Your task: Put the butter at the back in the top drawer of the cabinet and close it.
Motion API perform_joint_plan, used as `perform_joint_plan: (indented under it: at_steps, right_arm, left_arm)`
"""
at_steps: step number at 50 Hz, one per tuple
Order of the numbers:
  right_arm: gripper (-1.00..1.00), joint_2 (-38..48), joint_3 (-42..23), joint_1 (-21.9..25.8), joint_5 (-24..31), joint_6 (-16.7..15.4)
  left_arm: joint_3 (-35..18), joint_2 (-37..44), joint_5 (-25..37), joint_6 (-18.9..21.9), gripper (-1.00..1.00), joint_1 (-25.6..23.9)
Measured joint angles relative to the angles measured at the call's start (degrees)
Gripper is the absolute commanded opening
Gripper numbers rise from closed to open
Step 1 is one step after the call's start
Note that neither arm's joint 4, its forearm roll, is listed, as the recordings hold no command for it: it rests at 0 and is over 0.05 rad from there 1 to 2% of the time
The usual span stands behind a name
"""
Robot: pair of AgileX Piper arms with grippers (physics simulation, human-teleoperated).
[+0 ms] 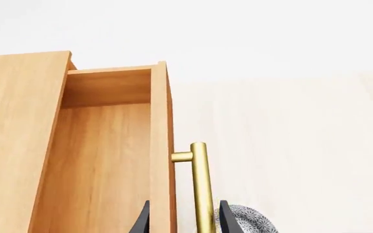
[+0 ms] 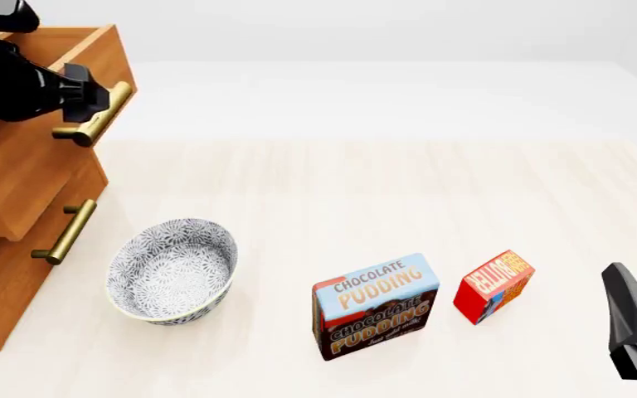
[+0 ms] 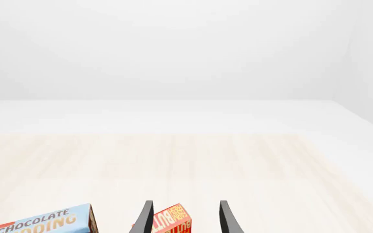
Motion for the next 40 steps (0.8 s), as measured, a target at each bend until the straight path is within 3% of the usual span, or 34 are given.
perform_joint_plan:
  at_steps: [40]
  right_arm:
    - [1.00,0.0,0.0,0.0,0.0,0.0]
  left_arm:
    - [-3.2,3.7,-0.4,-1.7,1.00,-6.1]
